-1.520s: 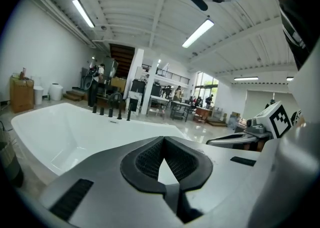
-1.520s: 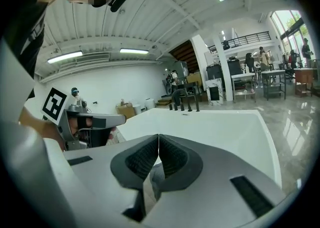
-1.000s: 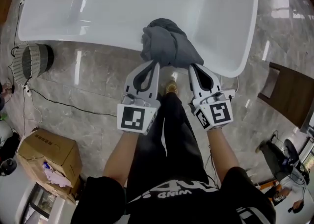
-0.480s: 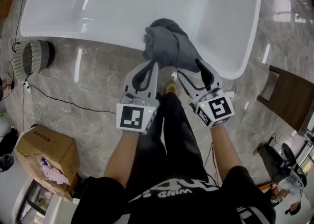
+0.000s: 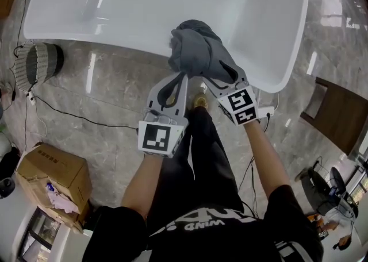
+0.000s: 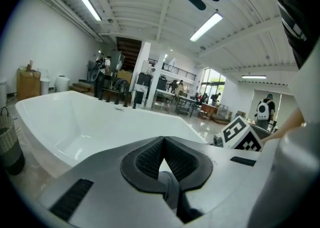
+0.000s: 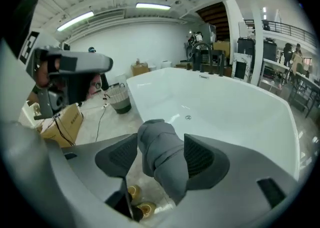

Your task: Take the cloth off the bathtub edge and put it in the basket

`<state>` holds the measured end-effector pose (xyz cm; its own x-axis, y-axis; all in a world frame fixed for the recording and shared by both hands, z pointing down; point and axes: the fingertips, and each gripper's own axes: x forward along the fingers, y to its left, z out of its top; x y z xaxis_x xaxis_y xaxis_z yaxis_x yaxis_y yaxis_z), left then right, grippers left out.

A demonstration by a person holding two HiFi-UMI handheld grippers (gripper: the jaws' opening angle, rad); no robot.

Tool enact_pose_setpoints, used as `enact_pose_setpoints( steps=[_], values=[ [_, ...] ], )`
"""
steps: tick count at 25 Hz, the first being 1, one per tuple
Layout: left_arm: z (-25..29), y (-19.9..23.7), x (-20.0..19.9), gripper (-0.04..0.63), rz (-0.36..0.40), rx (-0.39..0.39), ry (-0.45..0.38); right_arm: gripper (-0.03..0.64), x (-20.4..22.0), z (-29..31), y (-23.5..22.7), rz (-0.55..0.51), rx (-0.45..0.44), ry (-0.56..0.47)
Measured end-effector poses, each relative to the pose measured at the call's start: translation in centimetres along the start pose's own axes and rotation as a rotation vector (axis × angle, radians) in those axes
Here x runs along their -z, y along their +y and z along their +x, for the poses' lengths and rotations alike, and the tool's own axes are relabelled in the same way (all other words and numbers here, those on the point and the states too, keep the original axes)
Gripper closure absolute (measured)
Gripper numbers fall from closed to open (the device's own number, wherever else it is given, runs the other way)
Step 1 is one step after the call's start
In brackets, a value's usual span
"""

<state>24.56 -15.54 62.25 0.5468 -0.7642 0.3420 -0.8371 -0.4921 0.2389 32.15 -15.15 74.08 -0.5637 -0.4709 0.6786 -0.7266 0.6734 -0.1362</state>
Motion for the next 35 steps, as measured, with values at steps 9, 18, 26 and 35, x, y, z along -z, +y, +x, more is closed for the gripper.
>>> enact_pose_setpoints(
  steps=[9,18,26,35],
  values=[
    [-0.2,0.3,1.5,0.584,-0.009,0.002,0.031,0.348,4.6,6.3,-0.3,-0.241,-0.062,0.245],
    [-0.7,1.2,2.9,0.583,-0.011,0.001,0.063,0.348,6.7,10.5,-1.7,-0.286,-0.073,0.371],
    [-0.8,1.8,3.1,0.584,-0.035,0.003,0.068,0.347,7.2,11.3,-1.5,-0.285,-0.099,0.413],
    [-1.6,0.3,2.8,0.584,-0.02,0.021,0.09,0.374,7.3,8.9,-1.6,-0.395,-0.056,0.409]
  ],
)
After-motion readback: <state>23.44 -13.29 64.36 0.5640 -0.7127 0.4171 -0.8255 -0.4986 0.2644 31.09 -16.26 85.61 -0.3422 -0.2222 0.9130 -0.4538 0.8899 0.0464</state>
